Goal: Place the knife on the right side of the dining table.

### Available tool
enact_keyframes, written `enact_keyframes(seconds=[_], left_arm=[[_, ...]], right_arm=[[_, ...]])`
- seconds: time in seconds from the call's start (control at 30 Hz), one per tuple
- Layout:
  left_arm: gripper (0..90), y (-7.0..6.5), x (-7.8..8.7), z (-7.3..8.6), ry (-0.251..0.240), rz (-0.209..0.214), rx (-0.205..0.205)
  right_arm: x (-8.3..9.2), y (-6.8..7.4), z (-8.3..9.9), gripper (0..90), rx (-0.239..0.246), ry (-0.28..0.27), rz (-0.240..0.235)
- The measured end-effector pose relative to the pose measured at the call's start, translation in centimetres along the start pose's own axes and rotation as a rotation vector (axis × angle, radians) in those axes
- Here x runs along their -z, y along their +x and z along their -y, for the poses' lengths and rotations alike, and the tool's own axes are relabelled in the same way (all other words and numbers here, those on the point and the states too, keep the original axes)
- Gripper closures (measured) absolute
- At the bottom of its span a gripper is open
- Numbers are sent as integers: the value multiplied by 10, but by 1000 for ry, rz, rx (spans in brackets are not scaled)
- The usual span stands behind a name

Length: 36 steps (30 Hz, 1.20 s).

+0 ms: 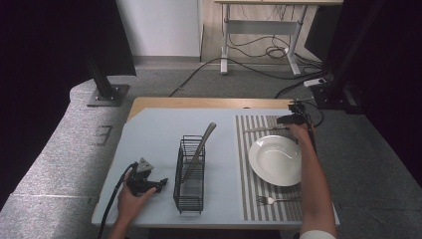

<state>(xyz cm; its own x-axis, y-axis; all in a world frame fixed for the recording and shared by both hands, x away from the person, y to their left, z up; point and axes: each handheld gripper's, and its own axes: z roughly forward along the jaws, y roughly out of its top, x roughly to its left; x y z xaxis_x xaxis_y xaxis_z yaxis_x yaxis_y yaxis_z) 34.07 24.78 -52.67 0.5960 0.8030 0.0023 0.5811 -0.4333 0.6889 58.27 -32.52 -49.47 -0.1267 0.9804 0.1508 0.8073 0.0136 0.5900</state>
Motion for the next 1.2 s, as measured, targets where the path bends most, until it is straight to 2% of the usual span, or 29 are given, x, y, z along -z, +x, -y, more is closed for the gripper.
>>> enact_keyframes(seconds=[0.07, 0.17, 0.23, 0.37, 0.6, 0.67, 0.73, 0.87, 1.2], left_arm=[[150, 0, 0, 0, 0, 0, 0], [150, 0, 0, 0, 0, 0, 0], [150, 0, 0, 0, 0, 0, 0], [150, 0, 0, 0, 0, 0, 0], [150, 0, 0, 0, 0, -1, -1], [150, 0, 0, 0, 0, -1, -1], [150, 0, 0, 0, 0, 0, -1], [150, 0, 0, 0, 0, 0, 0], [150, 0, 0, 0, 0, 0, 0]], right_arm=[[-3, 2, -3, 384, 23, 31, 6], [-7, 2, -5, 387, 41, 24, -4], [-11, 1, -5, 375, 39, 75, 7], [-12, 1, -4, 379, 57, 81, 17], [-11, -2, 1, 402, -1, 79, 6], [-11, -3, 2, 387, -9, 78, 21], [-10, -5, 2, 384, -13, 66, 28], [-3, -7, 3, 385, -30, 6, 9], [35, 12, 16, 374, 4, -94, -95]])
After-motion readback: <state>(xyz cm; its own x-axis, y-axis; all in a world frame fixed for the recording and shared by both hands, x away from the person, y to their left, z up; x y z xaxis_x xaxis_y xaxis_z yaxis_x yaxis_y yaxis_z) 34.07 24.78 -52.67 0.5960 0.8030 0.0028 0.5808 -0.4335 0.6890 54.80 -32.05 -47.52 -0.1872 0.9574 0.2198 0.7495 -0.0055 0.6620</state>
